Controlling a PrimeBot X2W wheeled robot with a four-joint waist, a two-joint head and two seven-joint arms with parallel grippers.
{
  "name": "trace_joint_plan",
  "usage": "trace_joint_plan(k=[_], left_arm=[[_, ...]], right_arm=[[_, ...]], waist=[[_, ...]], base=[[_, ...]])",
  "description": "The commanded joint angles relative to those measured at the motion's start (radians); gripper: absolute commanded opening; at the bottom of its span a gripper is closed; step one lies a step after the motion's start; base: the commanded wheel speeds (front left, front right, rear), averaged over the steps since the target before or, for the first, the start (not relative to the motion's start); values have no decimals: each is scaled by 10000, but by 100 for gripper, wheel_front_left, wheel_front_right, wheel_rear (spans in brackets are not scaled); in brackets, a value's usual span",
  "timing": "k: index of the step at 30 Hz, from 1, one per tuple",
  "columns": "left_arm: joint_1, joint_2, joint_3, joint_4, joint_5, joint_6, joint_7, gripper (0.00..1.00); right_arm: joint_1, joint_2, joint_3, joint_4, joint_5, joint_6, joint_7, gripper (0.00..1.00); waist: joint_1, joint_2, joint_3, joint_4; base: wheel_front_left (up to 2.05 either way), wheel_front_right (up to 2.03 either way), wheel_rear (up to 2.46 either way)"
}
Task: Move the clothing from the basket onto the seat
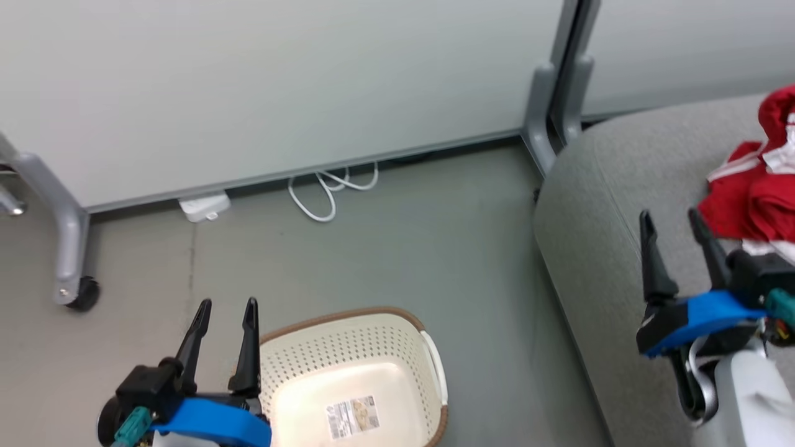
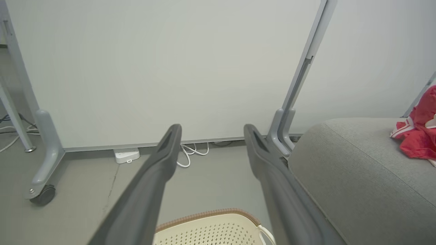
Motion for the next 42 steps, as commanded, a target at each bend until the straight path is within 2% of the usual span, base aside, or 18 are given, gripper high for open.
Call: trace_joint_plan(k=[1, 7, 15, 38, 39, 42], left_arm=[[238, -34, 114, 63, 3, -23, -45, 100], [724, -55, 447, 142, 39, -24, -45, 100], [1009, -10, 716, 269, 8, -25, -45, 100], [871, -44, 621, 568, -40, -26, -46, 100], [965, -47, 608, 565, -49, 0, 0, 0], [1037, -92, 569, 809, -96, 0, 51, 0]], right_arm=[[547, 121, 7, -320, -123, 1, 49, 100], [1735, 430, 214, -1228, -60, 1, 341, 100], [2533, 480, 603, -1616, 388, 1, 515, 100], [2609, 482, 798, -1539, 513, 1, 577, 100], [2501, 472, 791, -1544, 500, 0, 576, 0], [2550, 493, 779, -1283, 525, 0, 590, 0]], waist=[[3, -1, -547, 493], [3, -1, -923, 845], [3, -1, -1074, 1035], [3, -1, -965, 1055], [3, -1, -963, 1055], [3, -1, -963, 1057]], base=[[0, 0, 0], [0, 0, 0], [0, 0, 0], [0, 0, 0], [0, 0, 0], [0, 0, 0]])
